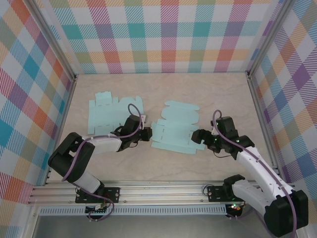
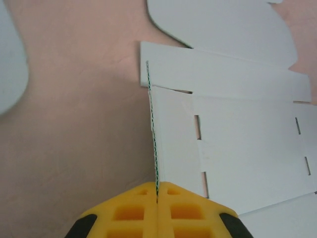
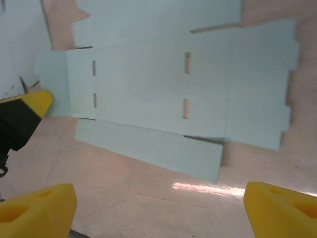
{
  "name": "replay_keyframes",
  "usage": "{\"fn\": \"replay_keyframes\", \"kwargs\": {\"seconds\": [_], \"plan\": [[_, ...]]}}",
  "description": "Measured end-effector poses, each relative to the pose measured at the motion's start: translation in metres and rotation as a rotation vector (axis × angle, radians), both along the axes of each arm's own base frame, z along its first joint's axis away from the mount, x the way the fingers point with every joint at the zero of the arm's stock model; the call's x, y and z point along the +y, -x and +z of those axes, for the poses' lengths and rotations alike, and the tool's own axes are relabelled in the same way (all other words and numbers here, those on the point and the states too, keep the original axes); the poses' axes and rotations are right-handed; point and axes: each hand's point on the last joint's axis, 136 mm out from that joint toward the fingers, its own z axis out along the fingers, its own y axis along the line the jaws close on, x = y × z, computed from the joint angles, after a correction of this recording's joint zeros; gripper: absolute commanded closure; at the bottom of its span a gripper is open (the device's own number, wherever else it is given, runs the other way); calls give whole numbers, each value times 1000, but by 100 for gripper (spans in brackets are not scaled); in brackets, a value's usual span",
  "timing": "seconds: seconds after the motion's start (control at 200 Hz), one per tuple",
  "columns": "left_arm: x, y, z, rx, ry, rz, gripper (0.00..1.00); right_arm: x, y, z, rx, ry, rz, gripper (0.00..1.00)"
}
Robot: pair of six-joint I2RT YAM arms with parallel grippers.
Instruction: Fold the paper box
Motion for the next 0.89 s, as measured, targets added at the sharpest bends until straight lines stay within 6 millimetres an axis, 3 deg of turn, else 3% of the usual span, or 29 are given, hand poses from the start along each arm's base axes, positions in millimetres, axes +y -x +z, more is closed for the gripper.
{"fn": "replay_keyframes", "kwargs": {"seconds": [0.155,0.31,0.435,0.555,0.895], "plan": [[-10,-8,30,-140,-99,-166,100,23,-21,49,-168,-31,157,18],[-23,-11,92,-348,-157,-345,100,45,-41,118,-412,-56,316,21],[-33,-10,136,-491,-192,-471,100,61,-47,158,-560,-76,436,27],[-41,-6,167,-599,-228,-583,100,78,-49,181,-654,-83,558,28],[-52,7,217,-731,-261,-776,100,104,-52,228,-867,-15,777,34]]}}
